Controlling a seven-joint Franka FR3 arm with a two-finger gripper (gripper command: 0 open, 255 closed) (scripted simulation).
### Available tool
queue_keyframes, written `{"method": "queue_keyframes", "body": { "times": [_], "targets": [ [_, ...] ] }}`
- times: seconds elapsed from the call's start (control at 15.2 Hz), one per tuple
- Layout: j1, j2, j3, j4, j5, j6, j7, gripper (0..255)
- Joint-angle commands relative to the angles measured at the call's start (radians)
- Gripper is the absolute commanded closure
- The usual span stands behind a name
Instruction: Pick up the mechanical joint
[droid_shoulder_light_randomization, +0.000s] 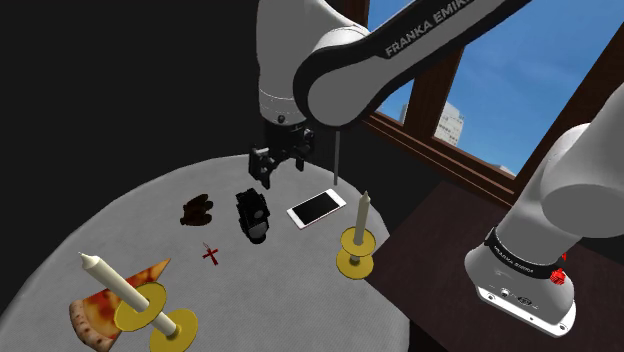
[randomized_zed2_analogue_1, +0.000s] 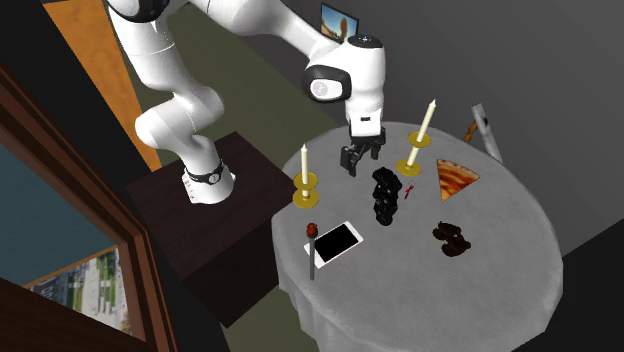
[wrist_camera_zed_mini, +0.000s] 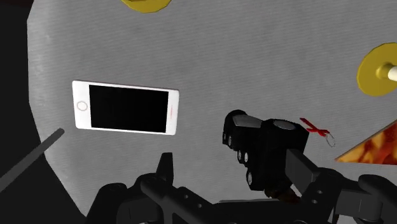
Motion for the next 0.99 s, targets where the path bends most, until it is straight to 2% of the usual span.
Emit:
{"method": "queue_keyframes", "body": {
  "times": [0.0, 0.33, 0.92],
  "targets": [
    [0.003, 0.079, 0.026, 0.038, -0.059, 0.042, 0.071, 0],
    [0.047, 0.274, 0.034, 0.162, -0.228, 0.097, 0.236, 0],
    [0.069, 0.345, 0.006, 0.136, -0.303, 0.181, 0.291, 0]
  ]
}}
